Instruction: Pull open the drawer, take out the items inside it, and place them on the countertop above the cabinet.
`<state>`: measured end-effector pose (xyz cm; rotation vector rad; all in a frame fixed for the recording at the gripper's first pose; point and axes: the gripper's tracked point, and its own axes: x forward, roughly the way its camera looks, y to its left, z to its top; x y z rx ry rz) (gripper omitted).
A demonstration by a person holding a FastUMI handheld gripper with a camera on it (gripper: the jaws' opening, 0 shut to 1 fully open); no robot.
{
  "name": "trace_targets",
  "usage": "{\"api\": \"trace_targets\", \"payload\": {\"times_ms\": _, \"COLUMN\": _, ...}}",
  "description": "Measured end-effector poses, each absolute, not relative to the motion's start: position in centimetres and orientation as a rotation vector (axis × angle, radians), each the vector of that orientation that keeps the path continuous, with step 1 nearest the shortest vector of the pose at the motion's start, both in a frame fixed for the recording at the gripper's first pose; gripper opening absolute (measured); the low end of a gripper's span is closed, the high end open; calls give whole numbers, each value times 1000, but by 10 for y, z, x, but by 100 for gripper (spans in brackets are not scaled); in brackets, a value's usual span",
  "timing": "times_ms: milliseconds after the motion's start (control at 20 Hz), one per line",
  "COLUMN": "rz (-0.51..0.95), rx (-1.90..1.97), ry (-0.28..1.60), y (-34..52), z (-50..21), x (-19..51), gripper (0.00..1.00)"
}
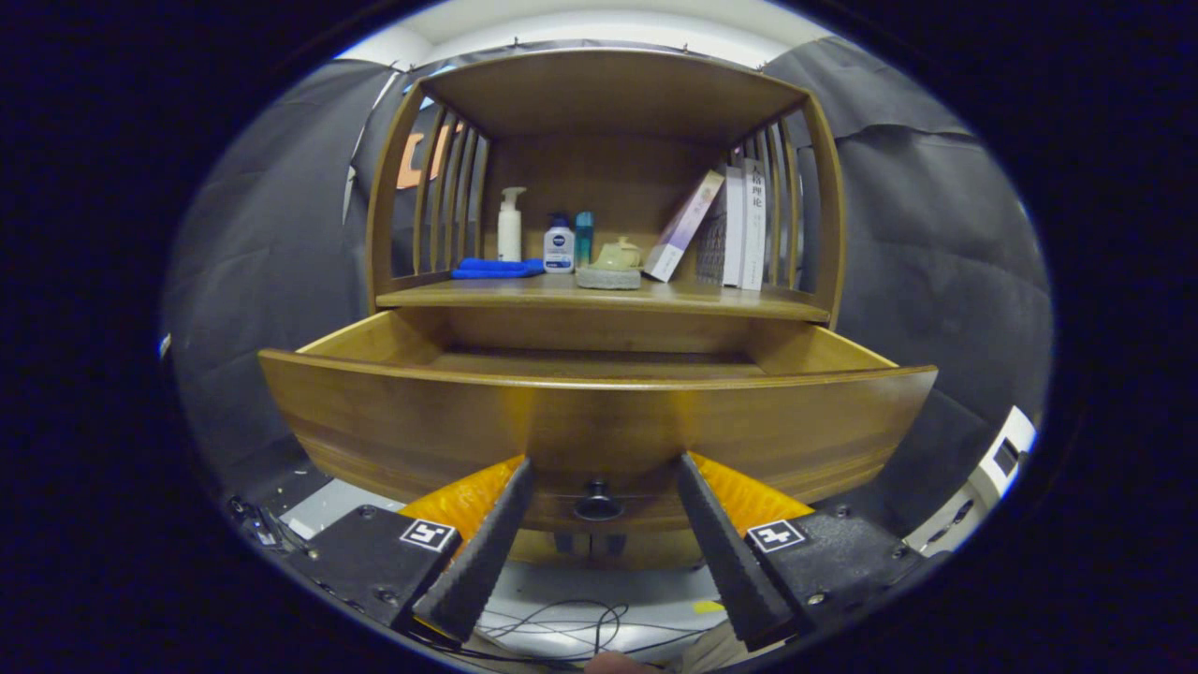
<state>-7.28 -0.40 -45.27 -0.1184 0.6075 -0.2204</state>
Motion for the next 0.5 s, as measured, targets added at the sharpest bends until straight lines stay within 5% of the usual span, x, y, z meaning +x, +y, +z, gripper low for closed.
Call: {"api": "trace_targets", "payload": {"times_ms": 500, "rz": -230, "rx": -102, "ry": 590, "y": -8, "z": -459, "x": -41, "gripper": 98}}
